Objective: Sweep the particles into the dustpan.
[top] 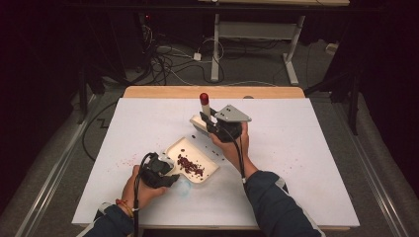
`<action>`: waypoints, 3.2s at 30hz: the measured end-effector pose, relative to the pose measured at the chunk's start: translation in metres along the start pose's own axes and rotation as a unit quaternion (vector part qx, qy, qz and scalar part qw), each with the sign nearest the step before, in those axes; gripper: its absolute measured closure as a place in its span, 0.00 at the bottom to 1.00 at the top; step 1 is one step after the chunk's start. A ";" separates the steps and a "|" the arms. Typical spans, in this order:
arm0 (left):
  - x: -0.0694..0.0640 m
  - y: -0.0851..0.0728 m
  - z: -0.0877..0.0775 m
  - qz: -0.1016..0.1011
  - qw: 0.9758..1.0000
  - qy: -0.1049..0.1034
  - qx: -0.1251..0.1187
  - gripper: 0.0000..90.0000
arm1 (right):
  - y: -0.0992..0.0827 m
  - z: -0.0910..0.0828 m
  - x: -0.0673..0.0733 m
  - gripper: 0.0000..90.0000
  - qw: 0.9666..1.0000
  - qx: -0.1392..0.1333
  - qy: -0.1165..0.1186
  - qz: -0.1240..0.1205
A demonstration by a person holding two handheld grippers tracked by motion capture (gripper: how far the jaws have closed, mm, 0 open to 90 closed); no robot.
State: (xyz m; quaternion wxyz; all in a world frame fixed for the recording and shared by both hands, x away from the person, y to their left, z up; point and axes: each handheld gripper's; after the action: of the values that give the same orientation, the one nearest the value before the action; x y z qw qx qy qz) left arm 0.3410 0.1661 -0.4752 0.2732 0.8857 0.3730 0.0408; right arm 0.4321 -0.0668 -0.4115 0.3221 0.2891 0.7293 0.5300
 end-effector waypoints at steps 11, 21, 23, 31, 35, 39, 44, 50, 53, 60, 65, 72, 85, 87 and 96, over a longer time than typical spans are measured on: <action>-0.001 0.000 0.000 0.006 1.000 0.004 0.004 0.71 | 0.000 -0.022 0.013 0.78 0.994 0.003 0.104 -0.033; -0.010 0.002 0.000 0.026 1.000 -0.002 0.013 0.71 | 0.000 -0.046 0.009 0.78 0.994 -0.013 0.106 -0.030; -0.013 0.002 -0.001 0.035 0.999 -0.001 0.017 0.71 | 0.004 -0.058 0.000 0.78 0.996 -0.022 0.088 -0.011; -0.020 0.001 -0.001 0.042 0.999 -0.004 0.026 0.71 | 0.008 -0.098 -0.022 0.78 0.999 -0.022 0.036 0.004; -0.021 0.001 -0.001 0.045 0.999 -0.003 0.029 0.71 | 0.001 -0.115 -0.029 0.78 1.000 -0.002 0.012 0.000; -0.023 0.000 -0.004 0.054 0.998 -0.006 0.036 0.71 | -0.009 -0.138 -0.034 0.78 0.999 0.021 -0.021 -0.012; -0.024 -0.003 -0.007 0.063 0.997 -0.008 0.043 0.71 | -0.021 -0.152 -0.037 0.78 0.998 0.047 -0.036 -0.007; -0.031 -0.002 -0.005 0.071 0.996 0.001 0.050 0.71 | -0.023 -0.154 -0.027 0.78 0.998 0.050 -0.031 -0.006; -0.033 -0.002 -0.005 0.069 0.996 0.001 0.048 0.71 | -0.022 -0.154 -0.015 0.78 0.999 0.047 -0.014 -0.013; -0.043 0.001 -0.002 0.066 0.997 0.001 0.050 0.71 | -0.018 -0.145 0.015 0.78 0.999 0.044 0.011 -0.013; -0.047 0.002 -0.001 0.066 0.997 0.002 0.051 0.71 | -0.017 -0.141 0.030 0.78 0.999 0.040 0.028 -0.019; -0.047 0.003 0.000 0.067 0.996 0.000 0.052 0.71 | -0.014 -0.145 0.037 0.78 0.999 0.029 0.045 -0.012; -0.044 0.002 0.000 0.065 0.997 -0.007 0.050 0.71 | -0.001 -0.152 0.015 0.78 0.999 -0.002 0.030 -0.011; -0.044 0.003 0.000 0.065 0.997 -0.008 0.050 0.71 | -0.002 -0.146 0.008 0.78 1.000 -0.001 0.014 -0.019; -0.038 0.002 -0.001 0.059 0.997 -0.015 0.048 0.71 | -0.011 -0.103 -0.006 0.78 1.000 -0.001 -0.021 -0.022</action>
State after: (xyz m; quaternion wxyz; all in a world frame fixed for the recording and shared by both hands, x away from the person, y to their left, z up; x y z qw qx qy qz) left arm 0.3148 0.1391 -0.4684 0.2326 0.9189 0.3177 0.0258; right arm 0.3549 -0.1351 -0.3977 0.3493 0.2834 0.7278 0.5176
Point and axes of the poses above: each handheld gripper's, and its own axes: z roughly forward along the jaws, y roughly out of its top, x roughly to its left, and after that the axes turned 4 degrees about -y, right-handed
